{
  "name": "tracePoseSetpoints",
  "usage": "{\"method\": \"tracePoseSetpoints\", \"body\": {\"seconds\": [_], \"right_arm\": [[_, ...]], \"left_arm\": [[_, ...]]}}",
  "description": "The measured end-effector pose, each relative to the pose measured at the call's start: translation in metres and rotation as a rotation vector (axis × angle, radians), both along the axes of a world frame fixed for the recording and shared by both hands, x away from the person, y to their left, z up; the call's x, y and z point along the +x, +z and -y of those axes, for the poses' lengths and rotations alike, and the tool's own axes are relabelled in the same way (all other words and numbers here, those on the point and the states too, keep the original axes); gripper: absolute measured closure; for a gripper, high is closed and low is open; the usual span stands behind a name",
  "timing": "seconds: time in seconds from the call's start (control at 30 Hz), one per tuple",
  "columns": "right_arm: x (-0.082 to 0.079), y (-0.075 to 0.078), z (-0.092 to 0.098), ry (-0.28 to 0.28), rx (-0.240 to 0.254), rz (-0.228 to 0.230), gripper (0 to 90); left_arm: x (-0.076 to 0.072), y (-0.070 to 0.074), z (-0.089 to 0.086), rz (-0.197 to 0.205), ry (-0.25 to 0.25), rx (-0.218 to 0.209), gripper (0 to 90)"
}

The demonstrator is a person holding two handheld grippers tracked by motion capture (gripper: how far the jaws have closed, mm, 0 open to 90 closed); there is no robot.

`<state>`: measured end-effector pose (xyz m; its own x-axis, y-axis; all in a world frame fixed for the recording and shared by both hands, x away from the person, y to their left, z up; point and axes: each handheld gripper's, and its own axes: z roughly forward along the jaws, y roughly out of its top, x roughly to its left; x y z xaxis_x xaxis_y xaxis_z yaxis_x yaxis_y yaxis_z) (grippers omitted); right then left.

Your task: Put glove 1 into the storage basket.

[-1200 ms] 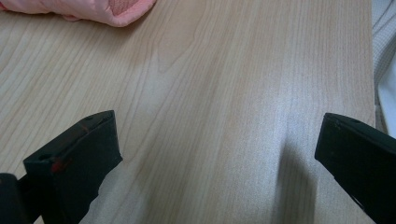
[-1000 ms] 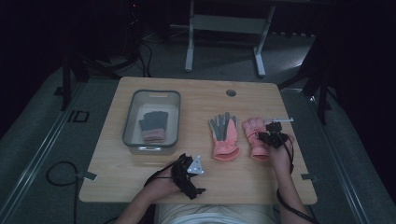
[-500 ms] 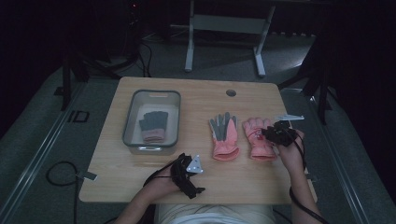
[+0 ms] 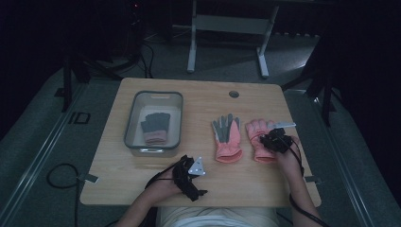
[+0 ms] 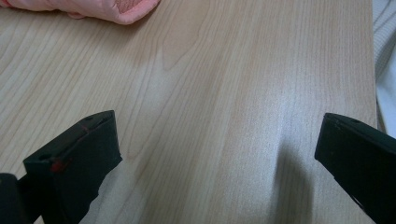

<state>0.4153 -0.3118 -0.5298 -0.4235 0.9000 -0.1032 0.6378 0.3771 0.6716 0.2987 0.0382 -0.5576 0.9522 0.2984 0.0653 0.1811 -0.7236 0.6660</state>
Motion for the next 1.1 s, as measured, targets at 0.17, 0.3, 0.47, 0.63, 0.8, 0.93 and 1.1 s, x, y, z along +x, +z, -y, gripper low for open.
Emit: {"method": "tracePoseSetpoints", "body": {"seconds": [0.17,0.3,0.47,0.63,0.8,0.93,1.1], "right_arm": [[0.000,-0.004,0.004,-0.035,0.055,-0.003,82.4],[-0.001,-0.001,0.000,-0.083,0.076,0.006,86.2],[-0.006,0.012,0.000,-0.110,0.105,0.044,87.0],[-0.013,0.038,-0.006,-0.133,0.097,0.091,87.1],[-0.018,0.061,-0.017,-0.148,0.072,0.139,87.3],[-0.022,0.076,-0.024,-0.149,0.093,0.157,87.3],[-0.027,0.101,-0.050,-0.117,0.115,0.185,87.3]], "left_arm": [[0.000,-0.001,0.000,0.000,0.004,-0.003,0.0],[0.000,-0.001,0.001,0.003,-0.002,0.003,0.0],[0.001,0.000,-0.001,-0.006,0.001,-0.014,0.0],[0.000,0.000,0.001,-0.001,0.002,-0.009,0.0],[-0.001,0.000,0.001,0.002,-0.001,-0.004,0.0],[-0.001,0.000,0.001,0.002,0.001,-0.007,0.0],[-0.001,0.000,0.001,0.011,-0.002,0.000,0.0]]}}
